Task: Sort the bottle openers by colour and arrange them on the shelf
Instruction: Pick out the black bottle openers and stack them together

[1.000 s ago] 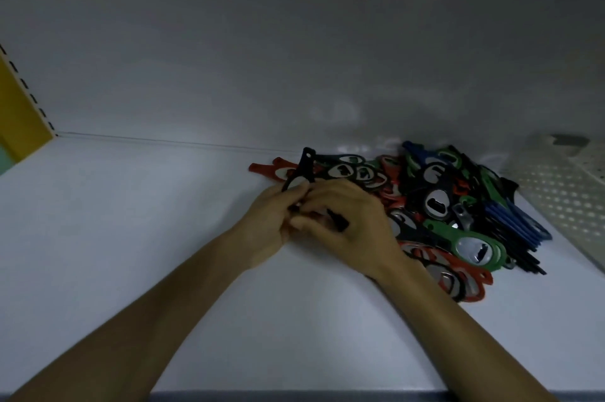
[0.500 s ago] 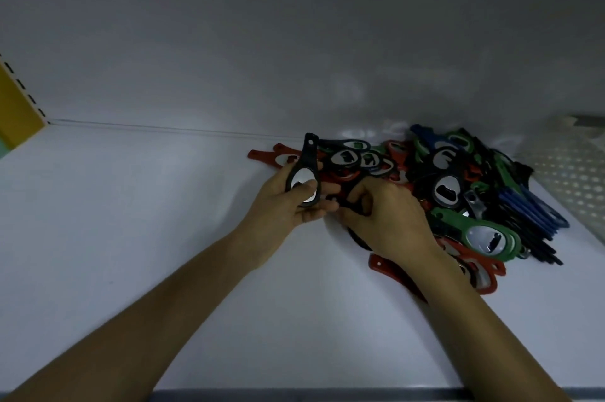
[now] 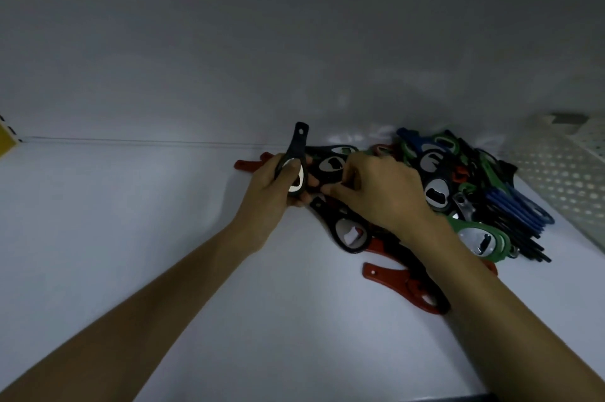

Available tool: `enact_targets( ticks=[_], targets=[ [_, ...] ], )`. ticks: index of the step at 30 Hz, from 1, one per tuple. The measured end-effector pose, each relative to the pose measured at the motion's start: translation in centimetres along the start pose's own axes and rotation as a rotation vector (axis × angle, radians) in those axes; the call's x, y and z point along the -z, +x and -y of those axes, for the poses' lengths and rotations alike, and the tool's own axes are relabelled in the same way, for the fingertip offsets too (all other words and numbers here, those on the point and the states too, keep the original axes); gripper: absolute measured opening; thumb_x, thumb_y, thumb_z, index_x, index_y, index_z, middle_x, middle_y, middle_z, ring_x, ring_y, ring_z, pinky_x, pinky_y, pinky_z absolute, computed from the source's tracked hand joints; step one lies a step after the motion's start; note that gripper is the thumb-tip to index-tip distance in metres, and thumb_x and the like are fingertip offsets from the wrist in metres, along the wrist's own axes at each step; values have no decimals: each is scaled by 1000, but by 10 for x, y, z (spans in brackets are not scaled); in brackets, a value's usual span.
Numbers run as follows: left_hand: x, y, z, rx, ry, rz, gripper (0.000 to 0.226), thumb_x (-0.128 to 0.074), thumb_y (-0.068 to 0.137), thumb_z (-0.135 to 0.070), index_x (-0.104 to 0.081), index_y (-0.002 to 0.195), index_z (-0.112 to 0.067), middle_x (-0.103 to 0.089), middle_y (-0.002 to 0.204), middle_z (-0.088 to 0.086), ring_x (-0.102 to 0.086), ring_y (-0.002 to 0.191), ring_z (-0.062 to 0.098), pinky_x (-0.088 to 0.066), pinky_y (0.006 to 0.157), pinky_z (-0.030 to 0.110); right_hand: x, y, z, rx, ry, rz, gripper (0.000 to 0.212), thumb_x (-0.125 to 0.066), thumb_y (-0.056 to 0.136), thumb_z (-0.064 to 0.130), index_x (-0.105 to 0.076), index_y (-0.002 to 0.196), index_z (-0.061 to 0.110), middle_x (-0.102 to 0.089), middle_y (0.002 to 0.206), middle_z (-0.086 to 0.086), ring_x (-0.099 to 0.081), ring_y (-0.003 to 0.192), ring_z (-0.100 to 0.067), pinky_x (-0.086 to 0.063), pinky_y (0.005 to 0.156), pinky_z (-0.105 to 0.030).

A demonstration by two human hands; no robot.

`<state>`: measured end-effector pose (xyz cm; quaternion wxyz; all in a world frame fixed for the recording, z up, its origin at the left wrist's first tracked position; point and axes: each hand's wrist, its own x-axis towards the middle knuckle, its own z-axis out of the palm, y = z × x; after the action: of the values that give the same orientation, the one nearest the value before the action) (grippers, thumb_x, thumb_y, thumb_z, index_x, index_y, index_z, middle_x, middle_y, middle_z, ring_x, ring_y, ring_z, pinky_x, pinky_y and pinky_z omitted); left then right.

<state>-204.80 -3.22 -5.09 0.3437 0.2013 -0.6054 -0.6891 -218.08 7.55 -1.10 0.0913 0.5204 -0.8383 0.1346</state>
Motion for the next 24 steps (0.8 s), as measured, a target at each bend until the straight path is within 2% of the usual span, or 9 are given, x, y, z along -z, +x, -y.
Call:
enact_targets(
  ticks=[3, 5, 7, 10, 13, 16, 20, 22, 24],
  targets=[
    [-1, -2, 0, -2, 3, -7, 21, -41, 99, -12, -58, 88, -18, -69, 67, -7, -61, 54, 7, -47, 49, 17, -3, -10, -6, 44, 81, 49, 49, -56, 67, 75, -52, 79, 28, -51, 68, 15, -51, 63, -7, -35, 56, -24],
    [-2, -2, -1, -2, 16, 3, 19, -41, 99, -12, -57, 90, -16, -70, 70, -7, -63, 57, 8, -48, 51, 18, 0, -15, -8, 80, 88, 73, 54, -51, 60, 79, -50, 81, 30, -47, 66, 18, -45, 61, -2, -33, 63, -25],
    [-1, -3, -2, -3, 29, 10, 17, -42, 98, -8, -57, 93, -14, -71, 77, -4, -66, 62, 10, -51, 54, 19, 2, -17, -8, 99, 83, 87, 53, -54, 59, 78, -50, 84, 32, -48, 65, 18, -40, 59, 4, -32, 73, -27],
    [-2, -3, -3, -9, 49, 28, 15, -45, 96, -2, -56, 97, -13, -71, 86, -1, -68, 65, 12, -53, 58, 21, 2, -19, -7, 104, 118, 98, 48, -60, 64, 71, -54, 88, 30, -50, 67, 17, -41, 61, 4, -35, 76, -27],
    [-4, -4, -3, -27, 84, 31, 19, -46, 94, 1, -55, 93, -16, -72, 77, -7, -67, 64, 10, -53, 57, 20, 6, -21, -4, 119, 159, 48, 42, -60, 66, 69, -54, 75, 28, -50, 65, 15, -43, 60, 0, -40, 75, -29],
    [-4, -3, -3, -37, 94, 33, 18, -47, 94, 0, -55, 93, -16, -71, 74, -6, -66, 62, 11, -52, 55, 21, 9, -23, 1, 144, 51, 117, 55, -50, 61, 80, -57, 65, 26, -54, 60, 13, -42, 57, 2, -28, 77, -28],
    [-4, -2, -1, -54, 98, 35, 17, -47, 95, -3, -54, 91, -17, -70, 71, -10, -66, 64, 7, -54, 58, 21, 4, -27, 13, 145, 12, 145, 28, -60, 80, 55, -61, 80, 27, -61, 74, 11, -52, 68, -6, -33, 90, -31],
    [-5, -2, 0, -66, 113, 32, 17, -48, 95, -4, -55, 91, -19, -70, 72, -11, -66, 68, 5, -53, 58, 19, 1, -29, 19, 170, -37, 111, 20, -56, 85, 42, -58, 96, 25, -59, 90, 8, -51, 76, -12, -34, 88, -30],
    [-6, -2, 1, -70, 116, 27, 17, -48, 95, -5, -55, 92, -20, -70, 72, -10, -67, 70, 5, -53, 58, 19, 1, -29, 21, 169, -119, 87, 24, -52, 86, 39, -54, 105, 24, -59, 93, 5, -53, 77, -16, -34, 82, -30]
  ],
)
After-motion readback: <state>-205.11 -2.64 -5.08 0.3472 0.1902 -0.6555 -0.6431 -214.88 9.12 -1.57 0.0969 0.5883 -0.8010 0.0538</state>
